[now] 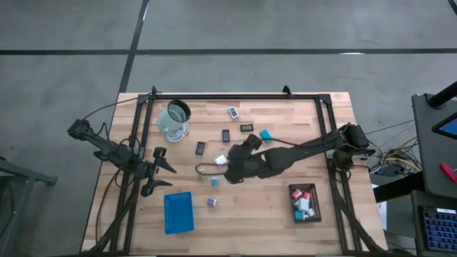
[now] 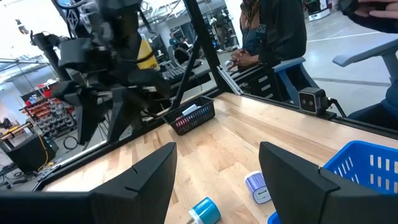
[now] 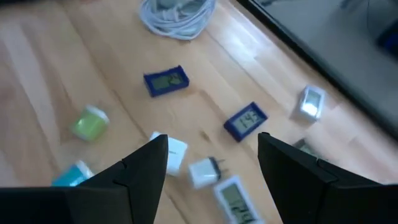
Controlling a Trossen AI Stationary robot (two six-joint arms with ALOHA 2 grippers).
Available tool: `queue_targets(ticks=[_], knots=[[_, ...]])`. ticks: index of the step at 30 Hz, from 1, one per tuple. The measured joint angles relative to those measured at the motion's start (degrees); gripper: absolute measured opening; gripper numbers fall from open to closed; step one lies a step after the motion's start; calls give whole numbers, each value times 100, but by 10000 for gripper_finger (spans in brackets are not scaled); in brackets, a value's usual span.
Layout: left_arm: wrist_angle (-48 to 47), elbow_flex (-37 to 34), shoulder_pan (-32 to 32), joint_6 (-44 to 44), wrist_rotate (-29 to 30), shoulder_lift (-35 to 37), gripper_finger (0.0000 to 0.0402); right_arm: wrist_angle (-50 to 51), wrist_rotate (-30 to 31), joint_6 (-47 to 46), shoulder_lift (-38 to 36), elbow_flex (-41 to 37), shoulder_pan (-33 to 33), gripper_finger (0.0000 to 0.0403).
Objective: Pick & Place Office items
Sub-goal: Put the white black charger adapter into the black bin
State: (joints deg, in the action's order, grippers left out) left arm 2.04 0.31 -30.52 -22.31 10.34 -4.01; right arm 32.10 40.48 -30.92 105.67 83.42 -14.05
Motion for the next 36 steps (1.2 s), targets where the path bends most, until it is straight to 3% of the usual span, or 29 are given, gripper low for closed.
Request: queue_targets(ticks=[5,10,13,16,19,26,36], knots=[[0,-2,2,0,1,0,234,125,543,175,-404,-257,-340,231],[0,0,0,0,0,0,234,-853,676,1045,-1331,-1173,-405,224],[0,-1,0,-1,1,0,234,-2371,74,2150,-2023,-2079,-305,231],[0,1,2,-2,-1,0,234,-3950,-1012,3133,-2704,-3135,14,243],[0,1,2,0,0,0,234,-5083,-1775,3433,-3258,-4101,450,253],[0,1,0,0,1,0,234,-6188,-1991,3518,-4255,-5453,840,265],[0,-2,-1,-2,1,0,234,-6256,-1951,3432,-4842,-6085,850,258]])
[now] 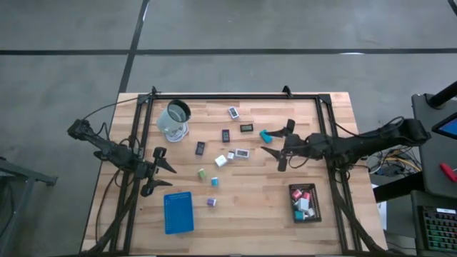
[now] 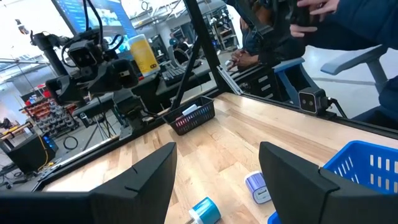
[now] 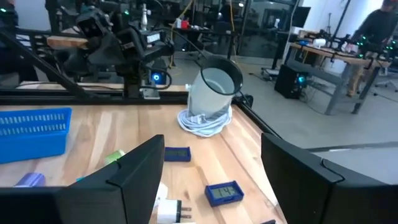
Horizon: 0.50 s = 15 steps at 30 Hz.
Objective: Pick & Place Office items
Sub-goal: Put the white black charger adapter into the black bin
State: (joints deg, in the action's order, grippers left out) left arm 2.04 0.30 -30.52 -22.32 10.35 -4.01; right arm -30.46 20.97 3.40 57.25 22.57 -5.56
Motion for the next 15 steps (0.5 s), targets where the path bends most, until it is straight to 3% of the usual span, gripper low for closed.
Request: queue_targets(ticks=[15], knots=[[0,2,0,0,0,0,234,9,-6,-22,12,35,-7,264]])
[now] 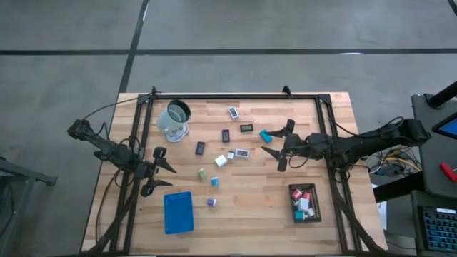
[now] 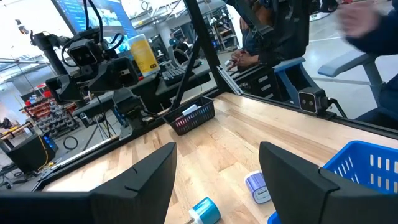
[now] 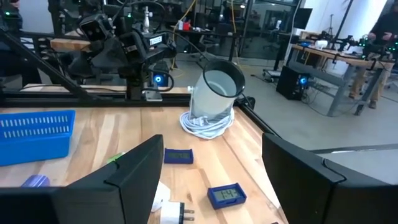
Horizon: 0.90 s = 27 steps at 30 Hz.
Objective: Pick & Place Office items
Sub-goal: Put the white black charger adapter into the black bin
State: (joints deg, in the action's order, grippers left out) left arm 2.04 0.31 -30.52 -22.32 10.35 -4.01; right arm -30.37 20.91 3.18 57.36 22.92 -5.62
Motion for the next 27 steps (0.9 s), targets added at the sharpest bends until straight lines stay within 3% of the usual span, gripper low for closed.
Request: queue_targets(ticks=[27], knots=[[0,-2,2,2,0,0,234,2,2,-17,2,0,2,261]])
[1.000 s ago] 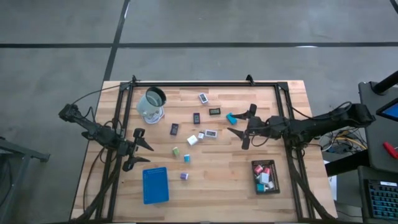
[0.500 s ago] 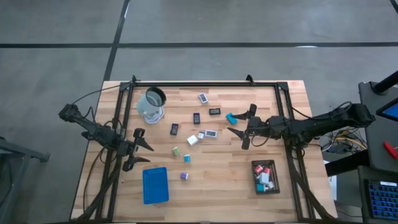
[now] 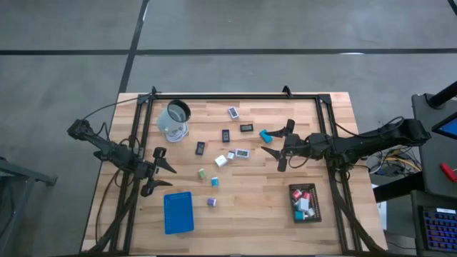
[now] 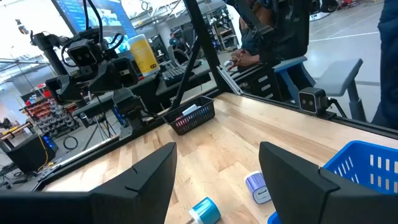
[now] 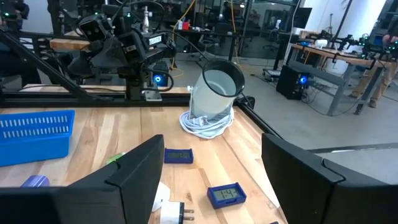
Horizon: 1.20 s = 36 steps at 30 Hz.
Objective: Pick & Place Office items
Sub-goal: Put the white black charger adapter into the black bin
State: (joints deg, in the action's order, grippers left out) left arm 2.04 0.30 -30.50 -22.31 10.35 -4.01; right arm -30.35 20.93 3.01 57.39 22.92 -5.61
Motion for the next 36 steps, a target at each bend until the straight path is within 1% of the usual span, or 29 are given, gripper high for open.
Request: queue_targets(ticks=[9,16,20,23,27,30,32,33,36], knots=[[0,2,-2,-15,0,0,234,2,0,0,2,0,0,251],[0,0,0,29,-3,0,234,2,0,0,7,0,0,256],[-76,2,-4,944,-317,-1,234,2,0,2,7,0,0,261],[-77,2,-4,1465,-335,-119,234,2,0,2,7,0,0,263],[50,0,-2,2318,227,-375,234,2,1,2,7,0,0,262],[272,0,0,2897,934,-731,234,4,1,2,7,0,0,258],[554,0,0,3006,1302,-1031,234,2,0,2,7,0,0,255],[698,0,0,2993,1386,-1183,234,2,0,2,7,0,0,254],[936,58,13,2749,1409,-1605,234,2,0,2,7,0,0,251]])
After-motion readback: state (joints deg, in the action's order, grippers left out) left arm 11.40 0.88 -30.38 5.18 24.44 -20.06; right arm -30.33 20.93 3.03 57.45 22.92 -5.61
